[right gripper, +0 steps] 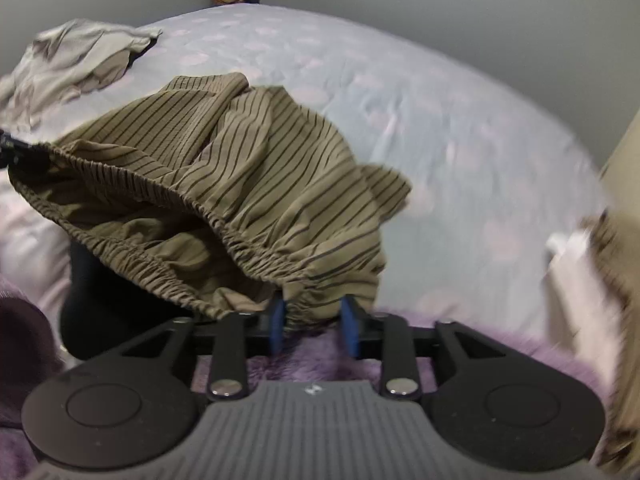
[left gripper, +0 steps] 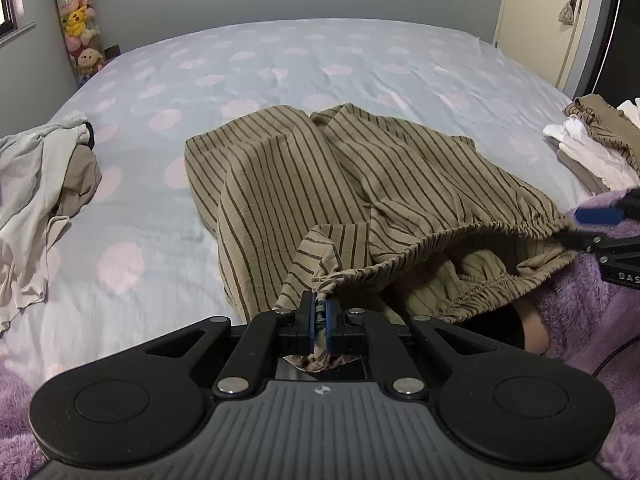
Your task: Fold clothes
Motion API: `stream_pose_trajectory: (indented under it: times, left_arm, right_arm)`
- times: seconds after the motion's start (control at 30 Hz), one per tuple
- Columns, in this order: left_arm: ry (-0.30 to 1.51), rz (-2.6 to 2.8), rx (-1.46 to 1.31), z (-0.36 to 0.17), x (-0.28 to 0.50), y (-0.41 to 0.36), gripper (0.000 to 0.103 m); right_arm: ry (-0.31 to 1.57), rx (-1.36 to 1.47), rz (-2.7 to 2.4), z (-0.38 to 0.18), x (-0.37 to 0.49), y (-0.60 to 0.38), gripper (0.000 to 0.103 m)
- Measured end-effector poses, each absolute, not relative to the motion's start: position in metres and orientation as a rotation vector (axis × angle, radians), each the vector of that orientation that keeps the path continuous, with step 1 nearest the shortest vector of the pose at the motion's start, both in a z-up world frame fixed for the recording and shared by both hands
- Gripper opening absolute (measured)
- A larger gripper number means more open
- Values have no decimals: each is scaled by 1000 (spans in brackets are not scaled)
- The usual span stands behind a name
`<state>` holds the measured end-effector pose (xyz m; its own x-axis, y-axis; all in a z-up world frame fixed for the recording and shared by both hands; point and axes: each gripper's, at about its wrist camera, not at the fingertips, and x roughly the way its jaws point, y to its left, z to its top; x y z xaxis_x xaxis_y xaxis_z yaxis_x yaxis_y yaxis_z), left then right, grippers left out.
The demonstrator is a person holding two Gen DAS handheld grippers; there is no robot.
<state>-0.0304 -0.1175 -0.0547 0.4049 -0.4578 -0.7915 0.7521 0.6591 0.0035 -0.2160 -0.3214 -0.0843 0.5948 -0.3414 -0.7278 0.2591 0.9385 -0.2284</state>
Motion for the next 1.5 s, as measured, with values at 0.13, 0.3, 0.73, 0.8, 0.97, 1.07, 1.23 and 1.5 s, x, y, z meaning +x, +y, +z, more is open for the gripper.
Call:
stream_pose_trajectory:
  times: [0.13, 0.3, 0.73, 0.8, 0.97, 1.07, 1.23, 1.5]
  left_arm:
    - [857, -784, 383, -60, -30, -116, 3]
    - [861, -780, 383, -61, -31, -115, 3]
    - [813, -768, 344, -52, -32, -110, 3]
    - [763, -777, 348, -38, -35, -110, 3]
    - [586, -806, 374, 28, -33, -114, 3]
    - [461, -818, 396, 76, -28, -118, 3]
    - [258, -826, 366, 167, -14, -125, 3]
    - [266, -791, 476, 196, 71, -195, 3]
  right_arm:
    - [849, -276, -311, -85, -208, -302, 41]
    - [885, -433, -269, -98, -189, -291, 40]
    - [833, -443, -329, -86, -193, -306, 7]
    - [770, -405, -347, -67, -195, -312, 7]
    - [582, -373, -351, 11, -191, -330, 7]
    - [469, -353, -352, 58, -189, -340, 6]
    - [282, -318, -351, 135, -185, -357, 6]
    - [307, -234, -318, 182, -99, -414, 6]
